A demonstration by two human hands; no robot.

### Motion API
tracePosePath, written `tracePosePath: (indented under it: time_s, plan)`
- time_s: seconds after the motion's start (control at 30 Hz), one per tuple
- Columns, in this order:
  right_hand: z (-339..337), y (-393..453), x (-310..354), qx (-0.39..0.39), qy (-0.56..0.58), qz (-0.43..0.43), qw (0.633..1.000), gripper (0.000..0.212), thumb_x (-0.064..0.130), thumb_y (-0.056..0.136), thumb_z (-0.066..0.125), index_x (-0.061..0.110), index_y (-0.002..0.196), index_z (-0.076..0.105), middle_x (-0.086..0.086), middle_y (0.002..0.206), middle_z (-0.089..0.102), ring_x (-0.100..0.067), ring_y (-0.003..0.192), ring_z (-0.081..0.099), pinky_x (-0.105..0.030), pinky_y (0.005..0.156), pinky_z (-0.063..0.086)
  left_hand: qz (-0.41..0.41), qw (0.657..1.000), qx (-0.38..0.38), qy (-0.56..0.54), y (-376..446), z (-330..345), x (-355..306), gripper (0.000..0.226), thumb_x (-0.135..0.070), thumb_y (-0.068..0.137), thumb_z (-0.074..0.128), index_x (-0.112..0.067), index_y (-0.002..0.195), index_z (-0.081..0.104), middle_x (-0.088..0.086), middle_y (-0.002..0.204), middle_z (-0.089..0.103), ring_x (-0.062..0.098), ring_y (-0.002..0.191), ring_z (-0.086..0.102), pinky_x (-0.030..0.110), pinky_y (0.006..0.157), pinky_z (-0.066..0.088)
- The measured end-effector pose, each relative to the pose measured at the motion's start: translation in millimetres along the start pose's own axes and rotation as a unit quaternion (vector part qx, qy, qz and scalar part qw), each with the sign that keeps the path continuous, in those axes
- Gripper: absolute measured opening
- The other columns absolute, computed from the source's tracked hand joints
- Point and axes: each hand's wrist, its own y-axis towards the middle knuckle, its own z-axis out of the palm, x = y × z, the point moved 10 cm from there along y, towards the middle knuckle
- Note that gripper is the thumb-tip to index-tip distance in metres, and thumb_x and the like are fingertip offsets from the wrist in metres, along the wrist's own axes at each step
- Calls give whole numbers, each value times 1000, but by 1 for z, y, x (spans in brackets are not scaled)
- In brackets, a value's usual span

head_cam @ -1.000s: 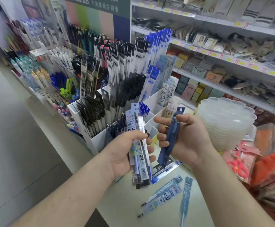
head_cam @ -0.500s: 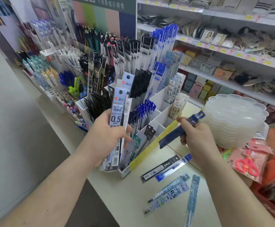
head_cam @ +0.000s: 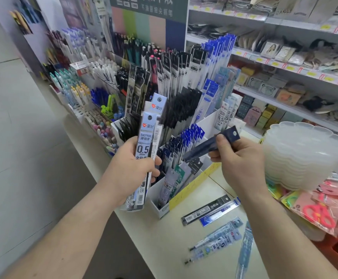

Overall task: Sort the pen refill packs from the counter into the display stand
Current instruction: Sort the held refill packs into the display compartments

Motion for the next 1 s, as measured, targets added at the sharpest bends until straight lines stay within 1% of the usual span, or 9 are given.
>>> tracePosePath:
  time_s: [0.1, 0.2, 0.37, 0.53, 0.67, 0.77, 0.83, 0.9, 1.0]
  plan:
    - [21, -4, 3, 18, -31, -3, 999, 30, 21, 94, 66, 26, 65, 68, 1, 62, 72, -24, 65, 71, -50, 71, 60, 0, 1000, 2, 2, 0, 1, 1, 39, 14, 85, 50, -20, 102, 59, 4, 79, 68, 20, 67, 65, 44, 71, 58]
    - [49, -2, -13, 43, -53, 20, 997, 27, 24, 94, 66, 15, 69, 73, -3, 65, 72, -28, 68, 71, -52, 71, 58, 2, 1000, 6, 2, -1, 3, 1, 38, 13, 85, 50, -19, 101, 60, 2, 77, 69, 19, 65, 65, 45, 70, 59]
    - [85, -5, -28, 81, -137, 0, 987, 15, 25, 90, 68, 13, 82, 73, 0, 70, 69, -21, 70, 64, -29, 67, 49, -4, 1000, 20, -12, -1, 6, 2, 39, 14, 85, 51, -18, 105, 61, 3, 78, 71, 21, 67, 67, 48, 72, 59]
    - [91, -9, -31, 86, -195, -28, 977, 13, 27, 90, 64, 16, 90, 72, -1, 80, 71, -23, 77, 63, -34, 68, 51, -8, 999, 30, -24, 0, 6, 3, 42, 14, 85, 51, -21, 107, 61, 6, 82, 72, 23, 70, 69, 48, 73, 60]
    - [98, -21, -20, 72, -336, -161, 925, 20, 22, 83, 55, 11, 69, 63, -7, 66, 62, -33, 64, 55, -34, 56, 40, -15, 997, 44, -56, -1, 10, 3, 44, 15, 86, 49, -21, 109, 61, 11, 88, 73, 25, 72, 70, 46, 72, 61]
    - [106, -27, -17, 72, -403, -217, 886, 12, 20, 66, 65, 13, 56, 65, -4, 55, 53, -32, 53, 52, -30, 52, 33, -20, 990, 89, -107, -5, 21, -1, 46, 19, 87, 48, -16, 114, 58, 15, 92, 72, 25, 73, 70, 42, 68, 62]
    - [110, -23, -24, 101, -422, -191, 880, 5, 18, 68, 72, 14, 64, 72, -5, 63, 55, -32, 63, 54, -30, 57, 31, -18, 985, 124, -121, -9, 29, -3, 45, 19, 87, 52, -15, 116, 57, 11, 91, 74, 25, 75, 72, 40, 68, 62]
    - [105, -17, -32, 155, -424, -104, 886, 12, 21, 76, 67, 19, 83, 77, -5, 82, 64, -31, 82, 60, -31, 64, 38, -15, 980, 154, -128, -13, 37, -4, 42, 16, 87, 59, -15, 115, 56, 7, 91, 75, 23, 76, 73, 37, 70, 62]
    - [68, -10, -23, 136, -303, 16, 943, 15, 21, 80, 64, 25, 89, 74, 6, 85, 70, -18, 84, 66, -30, 71, 52, -15, 976, 181, -122, -15, 47, -1, 39, 13, 89, 59, -14, 118, 56, 6, 94, 76, 22, 79, 73, 33, 69, 61]
